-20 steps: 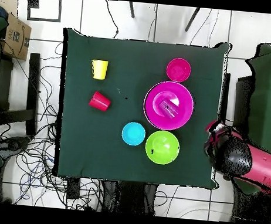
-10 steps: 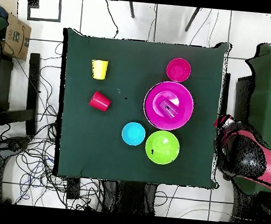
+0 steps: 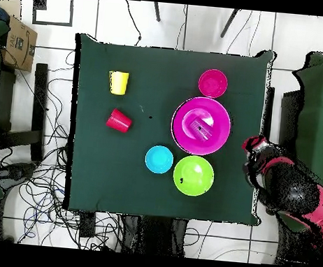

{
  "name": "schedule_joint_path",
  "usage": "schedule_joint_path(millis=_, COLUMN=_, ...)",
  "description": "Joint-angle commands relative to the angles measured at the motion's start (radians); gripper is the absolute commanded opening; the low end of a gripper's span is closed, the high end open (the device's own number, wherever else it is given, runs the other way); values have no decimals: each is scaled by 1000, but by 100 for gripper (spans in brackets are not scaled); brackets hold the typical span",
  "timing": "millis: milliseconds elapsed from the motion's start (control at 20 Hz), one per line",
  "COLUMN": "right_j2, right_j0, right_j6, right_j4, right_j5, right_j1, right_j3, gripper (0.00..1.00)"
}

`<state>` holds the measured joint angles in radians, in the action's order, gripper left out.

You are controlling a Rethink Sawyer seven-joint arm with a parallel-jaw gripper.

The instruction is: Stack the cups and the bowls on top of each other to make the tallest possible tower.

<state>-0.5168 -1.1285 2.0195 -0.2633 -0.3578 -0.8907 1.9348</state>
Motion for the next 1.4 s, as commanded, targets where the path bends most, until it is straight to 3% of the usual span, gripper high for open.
schedule_joint_path(millis=50, right_j2=-89, right_j0=28, right_j6=38, right_j4=21, right_j5=11, right_j1=23, right_j3=139, gripper=0)
schedule_joint_path(millis=300, right_j2=-78, right_j0=38, right_j6=144, right_j4=8, right_j5=216, right_j1=21, right_j3=209, gripper=0)
schedule_joint_path(millis=750, right_j2=-64, right_j0=49, right_j6=166, right_j4=1, right_j5=383, right_j1=100, right_j3=236, gripper=0)
schedule_joint_path(millis=1400, right_j2=-73, right_j0=17, right_j6=136, right_j4=22, right_j5=374, right_j1=132, right_j3=247, gripper=0)
